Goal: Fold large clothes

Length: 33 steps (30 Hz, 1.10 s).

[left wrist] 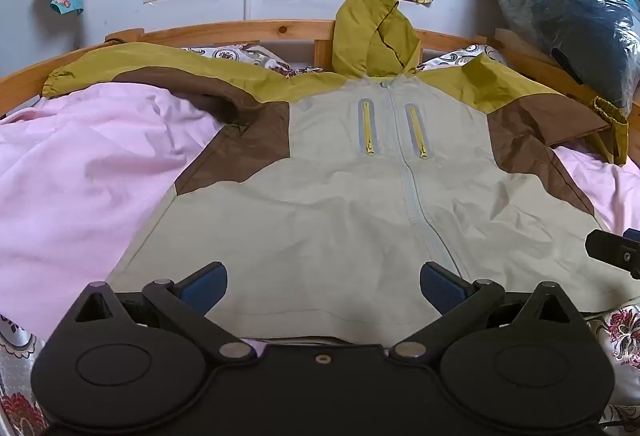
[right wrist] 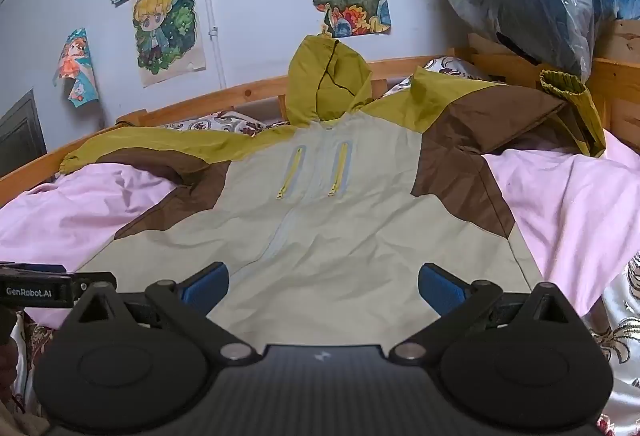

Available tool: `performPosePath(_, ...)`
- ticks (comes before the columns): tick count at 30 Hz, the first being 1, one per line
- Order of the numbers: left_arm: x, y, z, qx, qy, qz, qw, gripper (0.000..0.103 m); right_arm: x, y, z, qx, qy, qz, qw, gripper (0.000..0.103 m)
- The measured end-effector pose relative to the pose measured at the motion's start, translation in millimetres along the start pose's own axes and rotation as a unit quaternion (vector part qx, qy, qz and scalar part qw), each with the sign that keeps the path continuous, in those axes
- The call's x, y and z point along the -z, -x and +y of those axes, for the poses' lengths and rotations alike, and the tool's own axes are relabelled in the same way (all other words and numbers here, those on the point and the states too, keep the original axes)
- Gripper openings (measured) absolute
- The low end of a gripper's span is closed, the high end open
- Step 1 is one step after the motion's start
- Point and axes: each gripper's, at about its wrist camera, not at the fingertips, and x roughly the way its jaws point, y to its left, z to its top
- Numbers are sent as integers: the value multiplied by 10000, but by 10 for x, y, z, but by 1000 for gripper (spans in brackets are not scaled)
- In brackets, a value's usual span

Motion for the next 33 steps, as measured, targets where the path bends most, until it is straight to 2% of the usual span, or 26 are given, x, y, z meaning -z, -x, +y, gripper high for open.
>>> performPosePath(33,2,0,1,-6,-5,-23,10000,102,62,-58,-34,11,-39,-3,10000,103)
